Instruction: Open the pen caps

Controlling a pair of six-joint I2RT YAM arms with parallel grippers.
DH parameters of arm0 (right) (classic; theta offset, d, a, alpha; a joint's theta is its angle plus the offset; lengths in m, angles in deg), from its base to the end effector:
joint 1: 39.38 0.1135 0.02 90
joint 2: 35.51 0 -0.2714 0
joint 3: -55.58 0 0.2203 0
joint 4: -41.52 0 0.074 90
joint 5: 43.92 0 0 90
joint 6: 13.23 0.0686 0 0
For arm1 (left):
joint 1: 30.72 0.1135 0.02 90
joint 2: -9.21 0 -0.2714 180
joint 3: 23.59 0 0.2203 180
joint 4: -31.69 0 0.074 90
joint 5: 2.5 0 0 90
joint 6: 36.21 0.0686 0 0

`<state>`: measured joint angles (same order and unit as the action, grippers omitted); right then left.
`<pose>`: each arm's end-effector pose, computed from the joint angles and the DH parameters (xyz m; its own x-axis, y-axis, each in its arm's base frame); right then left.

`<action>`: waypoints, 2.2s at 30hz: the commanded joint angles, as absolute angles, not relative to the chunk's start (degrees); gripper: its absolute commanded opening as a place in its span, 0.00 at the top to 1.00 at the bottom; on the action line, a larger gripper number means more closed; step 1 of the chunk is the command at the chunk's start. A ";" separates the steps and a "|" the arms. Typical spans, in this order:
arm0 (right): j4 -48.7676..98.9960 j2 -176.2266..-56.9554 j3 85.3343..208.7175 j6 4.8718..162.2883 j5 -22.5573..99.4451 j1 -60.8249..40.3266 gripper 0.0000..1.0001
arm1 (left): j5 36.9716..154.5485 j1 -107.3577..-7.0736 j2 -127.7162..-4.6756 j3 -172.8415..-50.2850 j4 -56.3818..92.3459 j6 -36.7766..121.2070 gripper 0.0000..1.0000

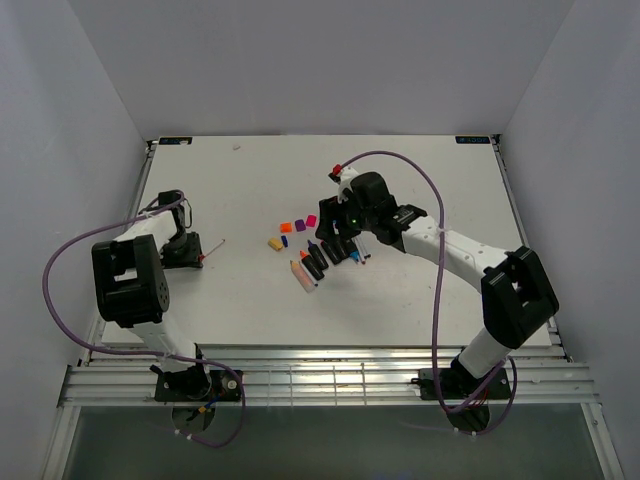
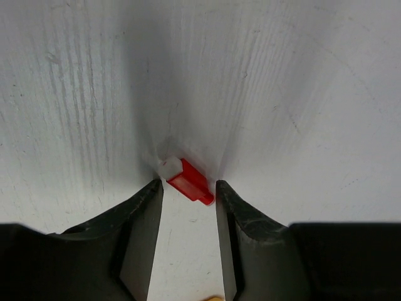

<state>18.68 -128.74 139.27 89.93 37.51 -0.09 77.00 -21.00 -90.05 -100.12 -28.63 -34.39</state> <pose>0.2817 0.2437 0.2720 -0.5683 -0.1741 -0.8042 -0.6102 0.7448 0.2700 0.2778 0.0603 0.1558 0.1566 -0.9703 -0.1846 -0.9839 -0.1368 -0.1152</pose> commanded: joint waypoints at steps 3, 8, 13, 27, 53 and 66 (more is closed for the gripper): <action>21.75 -124.72 138.10 88.72 39.23 -0.18 0.30 | 73.35 -20.17 -91.42 -100.13 -33.08 -39.19 0.56; 22.02 -125.07 137.75 88.63 39.14 -0.18 0.30 | 73.26 -19.99 -92.21 -101.00 -32.81 -36.83 0.71; 20.53 -125.60 138.71 88.19 38.00 -0.18 0.30 | 71.24 -20.43 -92.66 -106.09 -32.64 -27.52 0.89; 19.29 -128.15 139.77 87.93 16.85 1.49 0.30 | 75.53 -44.32 -85.11 -110.95 -17.21 3.67 1.00; 39.24 -140.09 140.21 101.19 5.48 2.02 0.34 | 100.94 -52.60 -61.37 -90.02 -1.35 7.13 1.00; 37.86 -143.88 142.23 101.56 11.51 4.66 0.92 | 95.61 -52.60 -67.59 -97.73 -12.12 6.07 1.00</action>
<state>38.55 -143.43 139.47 103.73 7.10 4.24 98.20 -52.26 -65.75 -92.80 -7.63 6.79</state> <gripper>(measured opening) 0.122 0.241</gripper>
